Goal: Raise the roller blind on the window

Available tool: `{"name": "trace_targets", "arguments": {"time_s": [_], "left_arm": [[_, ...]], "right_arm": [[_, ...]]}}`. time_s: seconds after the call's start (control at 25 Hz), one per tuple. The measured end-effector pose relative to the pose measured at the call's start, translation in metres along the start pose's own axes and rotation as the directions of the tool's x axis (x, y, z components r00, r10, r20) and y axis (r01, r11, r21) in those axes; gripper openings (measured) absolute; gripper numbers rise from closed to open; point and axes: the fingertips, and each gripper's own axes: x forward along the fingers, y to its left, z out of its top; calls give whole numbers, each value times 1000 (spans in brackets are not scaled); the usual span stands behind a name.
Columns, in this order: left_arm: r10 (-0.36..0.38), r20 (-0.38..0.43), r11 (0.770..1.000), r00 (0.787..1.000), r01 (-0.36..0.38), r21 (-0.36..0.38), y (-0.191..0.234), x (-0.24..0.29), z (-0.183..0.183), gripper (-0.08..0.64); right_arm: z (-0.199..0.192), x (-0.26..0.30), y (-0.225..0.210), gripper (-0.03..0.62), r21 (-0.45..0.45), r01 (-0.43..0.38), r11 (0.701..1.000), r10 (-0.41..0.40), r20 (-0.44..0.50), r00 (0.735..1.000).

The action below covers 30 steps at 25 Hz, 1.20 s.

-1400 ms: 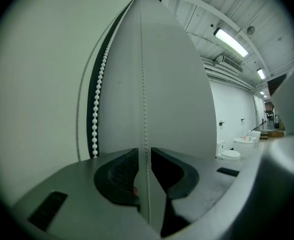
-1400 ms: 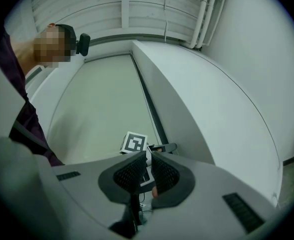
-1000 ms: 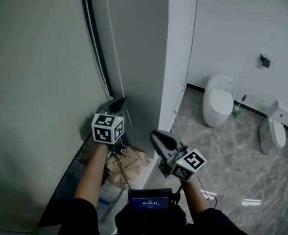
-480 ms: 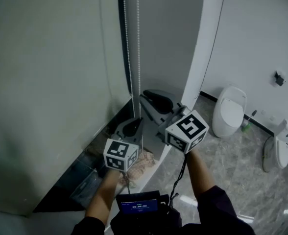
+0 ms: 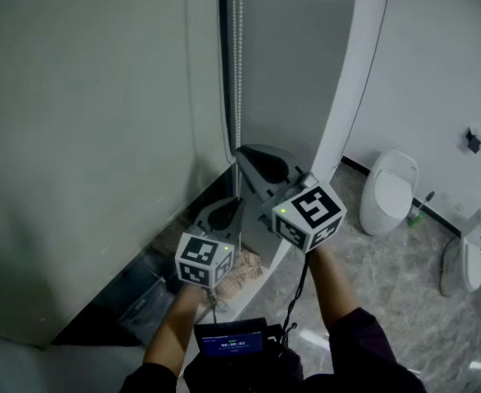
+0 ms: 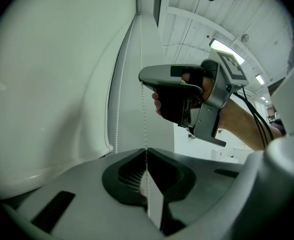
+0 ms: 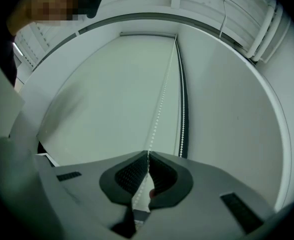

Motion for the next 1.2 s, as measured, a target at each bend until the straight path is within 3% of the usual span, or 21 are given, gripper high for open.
{"name": "trace_targets", "arguments": {"time_s": [0.12,0.2,0.36,0.44,0.56,0.68,1.0,1.2], "left_arm": [[-4,69,996,998,11,-94,5,-6,12,11],[11,131,993,991,4,-114,11,-9,38,12],[-31,217,999,976,39,-34,6,-3,123,12],[-71,242,997,968,74,-4,1,4,142,12],[-121,244,993,962,118,27,-9,17,146,14],[-133,216,991,967,130,30,-23,28,156,15],[-167,210,985,964,172,-7,-41,36,151,15],[-137,145,989,980,143,-36,-37,35,106,12]], "right_arm": [[-5,-5,-7,18,-78,56,995,-57,-1,998],[-3,-12,-14,18,-149,102,983,-104,0,995],[8,-29,-23,18,-200,160,967,-171,-40,985],[-6,-33,-22,18,-232,176,957,-192,-47,980],[-34,-41,-18,18,-274,196,942,-216,-45,975],[-38,-53,-22,18,-286,212,935,-241,-71,968],[-94,-69,-8,18,-225,172,959,-214,-177,961],[-150,-82,8,18,-146,170,975,-202,-241,949]]}}
